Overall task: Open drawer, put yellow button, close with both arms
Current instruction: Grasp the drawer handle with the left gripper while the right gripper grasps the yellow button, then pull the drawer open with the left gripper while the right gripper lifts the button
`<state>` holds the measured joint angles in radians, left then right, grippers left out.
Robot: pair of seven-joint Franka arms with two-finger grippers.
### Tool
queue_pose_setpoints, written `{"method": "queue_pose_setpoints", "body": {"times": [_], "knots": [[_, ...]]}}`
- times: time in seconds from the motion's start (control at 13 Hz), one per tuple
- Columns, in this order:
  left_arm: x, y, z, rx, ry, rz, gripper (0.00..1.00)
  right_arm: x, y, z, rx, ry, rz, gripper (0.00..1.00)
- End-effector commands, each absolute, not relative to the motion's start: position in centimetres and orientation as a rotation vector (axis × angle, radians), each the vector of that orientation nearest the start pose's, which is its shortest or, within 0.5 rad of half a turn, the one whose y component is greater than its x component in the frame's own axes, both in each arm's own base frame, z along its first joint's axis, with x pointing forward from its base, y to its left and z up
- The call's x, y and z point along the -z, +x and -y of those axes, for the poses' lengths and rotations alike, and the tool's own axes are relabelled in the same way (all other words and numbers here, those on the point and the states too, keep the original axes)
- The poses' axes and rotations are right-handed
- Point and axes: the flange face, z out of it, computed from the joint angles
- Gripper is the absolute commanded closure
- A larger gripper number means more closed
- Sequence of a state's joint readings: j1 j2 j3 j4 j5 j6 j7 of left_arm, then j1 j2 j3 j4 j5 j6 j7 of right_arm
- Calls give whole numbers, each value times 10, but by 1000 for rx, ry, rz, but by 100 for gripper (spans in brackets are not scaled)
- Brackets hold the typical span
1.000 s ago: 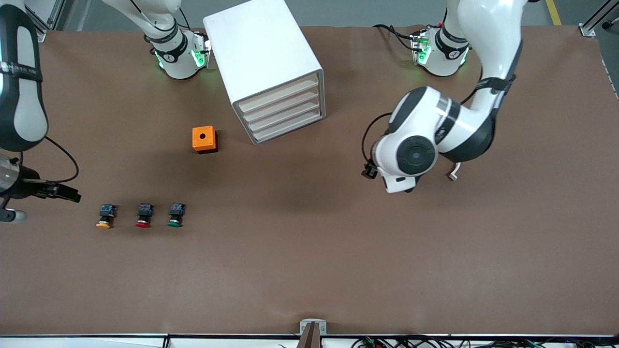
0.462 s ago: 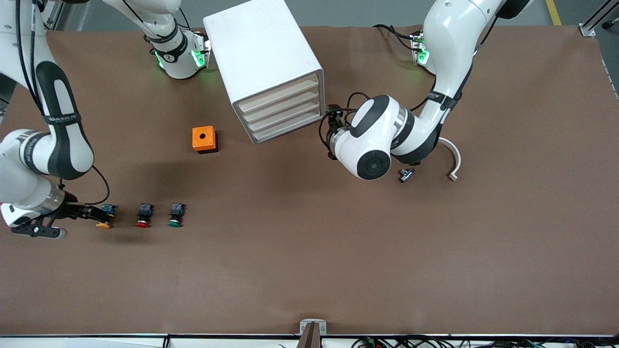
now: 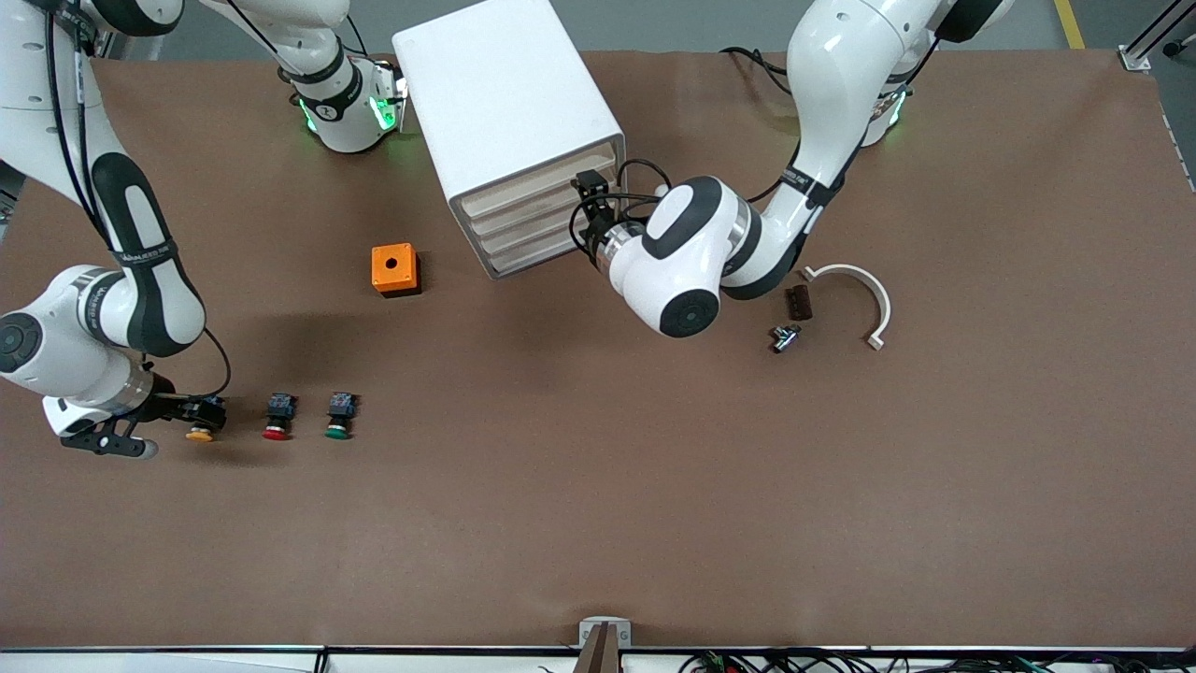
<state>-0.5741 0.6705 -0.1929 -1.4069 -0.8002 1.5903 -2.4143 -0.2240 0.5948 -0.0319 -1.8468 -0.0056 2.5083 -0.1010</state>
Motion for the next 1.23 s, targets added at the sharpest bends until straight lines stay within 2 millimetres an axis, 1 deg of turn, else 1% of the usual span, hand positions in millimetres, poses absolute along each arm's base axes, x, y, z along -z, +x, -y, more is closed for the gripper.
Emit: {"method": "queue_pose_setpoints", "body": {"times": [0.0,0.08,0.15,0.23,0.38,0.54,0.62,0.69,0.77,0.92,1.0,1.15], "knots": [[-316,438,533,1618,1901,-2646,19,-206,622,167,104,-3167,-192,0],[-311,428,541,1614,1929,-2651,26,-203,621,167,106,-3167,-192,0],[-309,424,544,1615,1941,-2651,28,-197,620,167,95,-3166,-191,0],[-306,421,546,1618,1947,-2653,37,-195,620,168,92,-3167,-192,0],[-299,419,547,1623,1955,-2657,69,-192,620,168,89,-3168,-178,0],[-297,425,542,1611,1951,-2656,99,-189,621,168,93,-3170,-168,0],[-297,432,536,1601,1939,-2661,100,-183,620,170,81,-3170,-141,0],[-298,445,526,1597,1914,-2662,100,-181,619,171,85,-3173,-112,0],[-299,459,514,1597,1897,-2643,100,-181,618,174,84,-3175,-68,19],[-309,494,485,1599,1813,-2626,100,-181,617,178,81,-3175,-52,78],[-316,509,473,1597,1782,-2611,100,-181,617,177,82,-3173,-59,100],[-322,543,441,1593,1722,-2562,100,-182,617,177,75,-3166,-86,100]]}}
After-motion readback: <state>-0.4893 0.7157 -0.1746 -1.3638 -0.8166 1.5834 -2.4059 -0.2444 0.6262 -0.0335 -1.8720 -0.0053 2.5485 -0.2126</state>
